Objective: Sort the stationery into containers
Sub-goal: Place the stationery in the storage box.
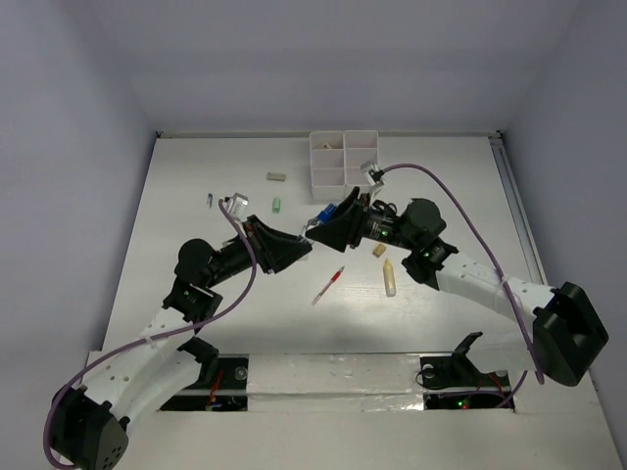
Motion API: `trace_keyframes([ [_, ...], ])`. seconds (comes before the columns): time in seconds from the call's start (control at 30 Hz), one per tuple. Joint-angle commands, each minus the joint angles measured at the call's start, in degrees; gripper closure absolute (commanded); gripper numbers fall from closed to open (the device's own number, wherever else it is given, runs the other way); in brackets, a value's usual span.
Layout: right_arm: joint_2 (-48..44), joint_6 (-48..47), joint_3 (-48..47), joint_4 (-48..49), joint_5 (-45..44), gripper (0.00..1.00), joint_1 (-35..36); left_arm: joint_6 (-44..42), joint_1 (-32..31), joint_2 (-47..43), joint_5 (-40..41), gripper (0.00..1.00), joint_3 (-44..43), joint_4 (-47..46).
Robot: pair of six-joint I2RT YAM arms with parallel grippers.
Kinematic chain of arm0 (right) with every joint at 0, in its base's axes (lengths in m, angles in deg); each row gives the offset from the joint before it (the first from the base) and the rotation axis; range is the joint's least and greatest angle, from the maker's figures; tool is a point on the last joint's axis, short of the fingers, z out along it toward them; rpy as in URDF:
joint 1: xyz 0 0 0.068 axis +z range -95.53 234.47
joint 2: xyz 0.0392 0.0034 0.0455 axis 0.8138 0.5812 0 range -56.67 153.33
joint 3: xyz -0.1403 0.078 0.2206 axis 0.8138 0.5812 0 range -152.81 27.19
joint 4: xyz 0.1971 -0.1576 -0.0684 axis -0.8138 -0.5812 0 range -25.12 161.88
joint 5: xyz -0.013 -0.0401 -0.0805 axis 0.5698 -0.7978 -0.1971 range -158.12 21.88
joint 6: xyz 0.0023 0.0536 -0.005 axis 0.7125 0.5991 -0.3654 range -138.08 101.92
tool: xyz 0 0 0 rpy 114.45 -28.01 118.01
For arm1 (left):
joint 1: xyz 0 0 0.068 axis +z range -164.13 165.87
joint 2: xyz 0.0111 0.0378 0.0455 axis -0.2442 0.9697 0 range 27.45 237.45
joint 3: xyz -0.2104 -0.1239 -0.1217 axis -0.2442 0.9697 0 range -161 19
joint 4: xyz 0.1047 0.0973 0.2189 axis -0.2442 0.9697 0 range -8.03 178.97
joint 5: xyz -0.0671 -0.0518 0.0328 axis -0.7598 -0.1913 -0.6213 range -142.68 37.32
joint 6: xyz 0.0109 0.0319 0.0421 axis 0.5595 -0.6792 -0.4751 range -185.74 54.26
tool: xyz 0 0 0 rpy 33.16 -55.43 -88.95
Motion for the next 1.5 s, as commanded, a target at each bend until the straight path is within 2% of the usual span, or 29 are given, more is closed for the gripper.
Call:
trace_keyframes([
  [0.0,1.1,1.6,0.2,7.5,-1.2,0.48,0.4,0.6,-0.2,-0.1,0.0,1.0,0.2,-6.3],
  [0.03,1.3,1.8,0.3,7.9,-1.2,0.54,0.4,0.6,-0.2,0.1,-0.1,1.0,0.3,-6.4],
  [0.07,1.6,2.1,0.4,8.1,-1.3,0.67,0.4,0.9,-0.2,0.2,-0.1,1.0,0.4,-6.4],
  [0.13,1.7,2.6,0.9,8.9,-2.9,0.79,0.4,0.9,-0.2,0.3,-0.1,1.0,0.6,-6.5],
  [0.17,1.7,2.9,1.2,9.5,-3.3,0.9,0.4,0.5,-0.2,0.3,0.3,0.99,0.5,-5.8],
  [0.2,1.5,2.7,1.3,9.0,-4.2,0.94,0.4,0.1,-0.2,0.0,0.5,0.85,0.2,-5.1],
  [0.23,0.7,2.4,1.0,8.0,-5.3,0.97,0.4,-0.5,-0.2,-0.2,0.7,0.76,-0.3,-4.0],
  [0.27,0.3,1.0,0.7,5.3,-7.8,1.0,0.4,-1.4,-0.2,-0.5,1.6,0.67,-1.8,-0.2],
  [0.3,-0.2,0.0,0.0,3.0,-9.0,1.0,0.4,-3.9,-0.2,-1.3,2.4,0.5,-2.9,2.1],
  [0.37,-1.2,-3.8,-2.7,-3.6,-13.8,1.0,0.4,-6.8,-0.2,-2.6,5.9,0.37,-4.9,10.4],
  [0.4,-1.4,-4.7,-3.5,-5.1,-15.0,1.0,-0.2,-8.4,-0.2,-4.0,7.5,0.24,-7.3,13.3],
  [0.57,-0.5,-9.8,-8.6,-12.6,-20.6,1.0,-6.7,-20.7,-0.2,-7.4,17.6,0.11,-14.9,32.8],
  [0.6,-0.1,-10.7,-9.4,-13.6,-21.9,1.0,-7.6,-22.4,-0.2,-8.1,21.1,0.03,-17.3,34.8],
  [0.63,0.6,-11.6,-10.1,-14.2,-22.9,1.0,-8.7,-24.1,-0.2,-8.5,22.7,0.01,-18.2,36.2],
  [0.67,1.3,-13.6,-10.9,-15.6,-25.5,1.0,-10.5,-26.9,-0.2,-9.1,25.8,0.01,-19.0,39.5],
  [0.8,8.9,-19.1,-17.7,-19.2,-35.3,1.0,-13.3,-30.1,-0.2,-11.9,32.0,0.01,-17.2,40.4],
  [0.9,15.2,-21.9,-23.2,-20.3,-40.3,1.0,-15.0,-31.1,-0.2,-11.3,32.0,0.01,-16.2,40.7],
  [1.17,30.1,-31.2,-38.9,-24.7,-47.6,1.0,-16.7,-31.5,-0.2,-10.2,29.1,0.01,-16.3,41.0],
  [1.47,39.1,-39.1,-49.4,-28.7,-50.3,1.0,-18.4,-31.5,-1.2,-10.4,30.2,0.01,-16.4,41.5],
])
